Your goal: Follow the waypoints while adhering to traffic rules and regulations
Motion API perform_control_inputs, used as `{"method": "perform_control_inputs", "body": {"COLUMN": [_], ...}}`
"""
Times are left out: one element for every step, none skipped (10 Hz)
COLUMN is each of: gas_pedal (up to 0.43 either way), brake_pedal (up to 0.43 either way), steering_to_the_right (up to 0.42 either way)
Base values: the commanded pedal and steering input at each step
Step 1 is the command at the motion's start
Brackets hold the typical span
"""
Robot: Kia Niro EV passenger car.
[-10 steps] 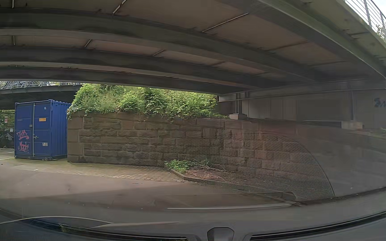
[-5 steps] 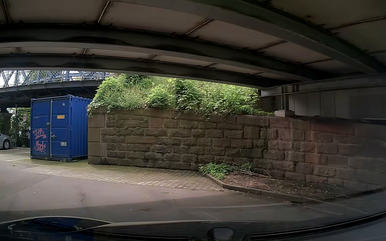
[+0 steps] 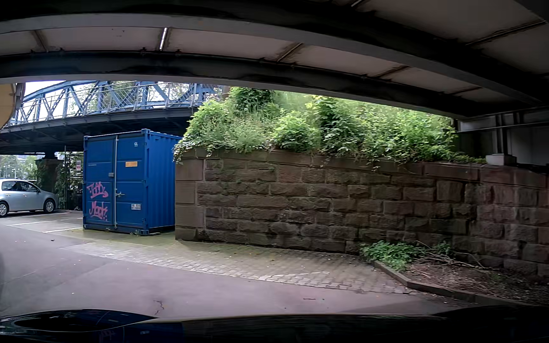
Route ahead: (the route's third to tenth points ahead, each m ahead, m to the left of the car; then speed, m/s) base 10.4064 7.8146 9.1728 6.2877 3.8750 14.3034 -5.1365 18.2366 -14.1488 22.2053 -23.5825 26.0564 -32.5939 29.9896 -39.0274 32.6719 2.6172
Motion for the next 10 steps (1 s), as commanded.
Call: {"method": "perform_control_inputs", "body": {"gas_pedal": [0.02, 0.02, 0.02, 0.02, 0.02, 0.02, 0.02, 0.02, 0.02, 0.02], "brake_pedal": [0.0, 0.0, 0.0, 0.0, 0.0, 0.0, 0.0, 0.0, 0.0, 0.0], "steering_to_the_right": [-0.55, -0.551, -0.552, -0.554, -0.554, -0.553, -0.552, -0.551, -0.549, -0.546]}}
